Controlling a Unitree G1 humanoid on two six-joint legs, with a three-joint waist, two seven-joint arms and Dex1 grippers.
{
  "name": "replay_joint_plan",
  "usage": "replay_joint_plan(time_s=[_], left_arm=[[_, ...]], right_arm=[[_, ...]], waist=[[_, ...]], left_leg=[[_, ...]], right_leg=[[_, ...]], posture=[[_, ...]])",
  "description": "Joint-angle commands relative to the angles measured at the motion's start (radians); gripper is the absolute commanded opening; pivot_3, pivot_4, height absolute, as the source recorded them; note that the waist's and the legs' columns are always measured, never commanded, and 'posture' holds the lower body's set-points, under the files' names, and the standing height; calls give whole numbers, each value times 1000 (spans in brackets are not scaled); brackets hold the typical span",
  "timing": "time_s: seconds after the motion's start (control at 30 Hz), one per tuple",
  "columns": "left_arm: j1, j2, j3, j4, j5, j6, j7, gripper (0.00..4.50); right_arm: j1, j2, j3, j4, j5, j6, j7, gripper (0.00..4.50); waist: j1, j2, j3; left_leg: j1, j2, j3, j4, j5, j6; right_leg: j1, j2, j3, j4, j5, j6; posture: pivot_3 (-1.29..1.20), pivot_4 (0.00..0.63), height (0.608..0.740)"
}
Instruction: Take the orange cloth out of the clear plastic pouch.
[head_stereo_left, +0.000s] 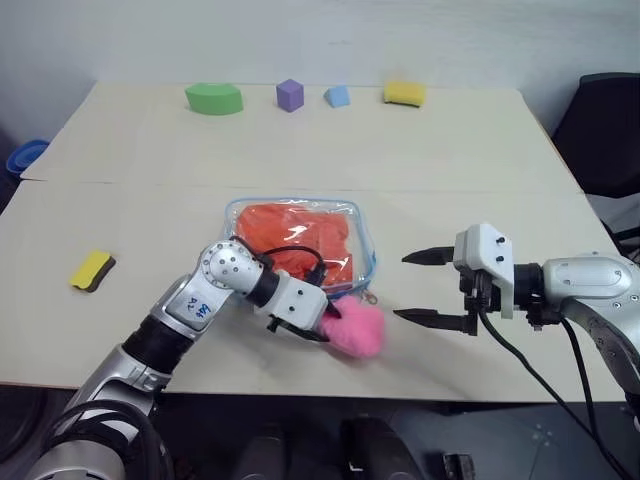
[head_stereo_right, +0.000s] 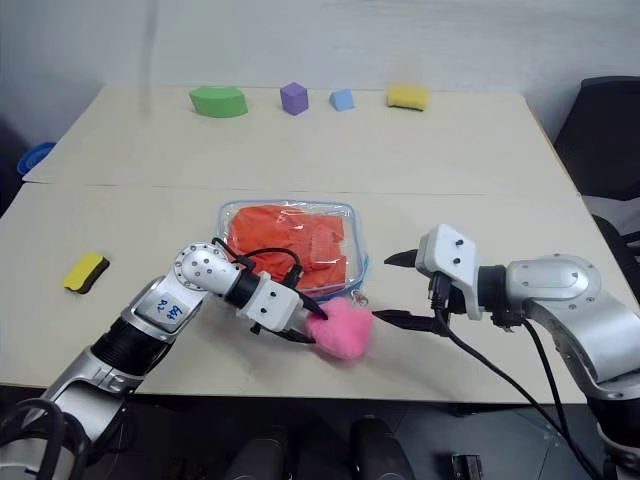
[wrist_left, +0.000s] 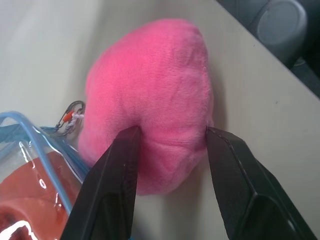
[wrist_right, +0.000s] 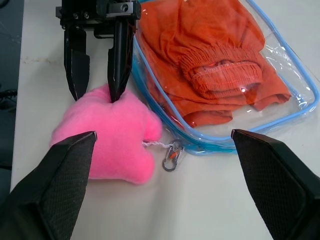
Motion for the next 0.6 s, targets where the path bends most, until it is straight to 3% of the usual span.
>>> replay_joint_plan(time_s=[0.03, 0.2, 0.23, 0.43, 0.53, 0.6], left_arm=[[1, -5, 16, -2, 14, -20, 25, 1487], [34, 25, 50, -50, -7, 13, 29, 103], [40, 31, 55, -59, -9, 17, 29, 13], [83, 70, 99, -131, -11, 103, 64, 13], [100, 79, 115, -160, -18, 134, 78, 0], [109, 81, 121, -179, -17, 151, 88, 0]], right_arm=[[-48, 13, 66, 62, -117, -124, 12, 4500], [-158, 67, 201, 259, -336, -363, 10, 4500], [-174, 78, 219, 292, -367, -401, 10, 4500], [-279, 179, 282, 492, -478, -579, 9, 4500], [-308, 223, 298, 572, -520, -655, 0, 3926], [-322, 255, 305, 614, -539, -692, -4, 3238]], waist=[[0, 0, 0], [-2, 0, 0], [-3, 0, 0], [-6, 0, 0], [-7, 0, 0], [-6, 0, 0]], left_leg=[[0, 0, 0, 0, 0, 0], [0, 0, 0, 0, 0, 0], [0, 0, 0, 0, 0, -1], [0, 1, 1, 0, 1, -2], [0, 1, 1, 0, 1, -2], [0, 1, 1, 0, 1, -2]], right_leg=[[0, 0, 0, 0, 0, 0], [-1, 0, 0, 1, 0, 0], [-1, 0, 0, 1, 0, 0], [-2, 0, 1, 2, 0, 0], [-2, 0, 0, 2, 0, 0], [-2, 0, 0, 2, 0, 0]], posture=[[0, 150, 740], [0, 150, 740], [0, 150, 740], [0, 150, 740], [0, 150, 740], [0, 150, 740]])
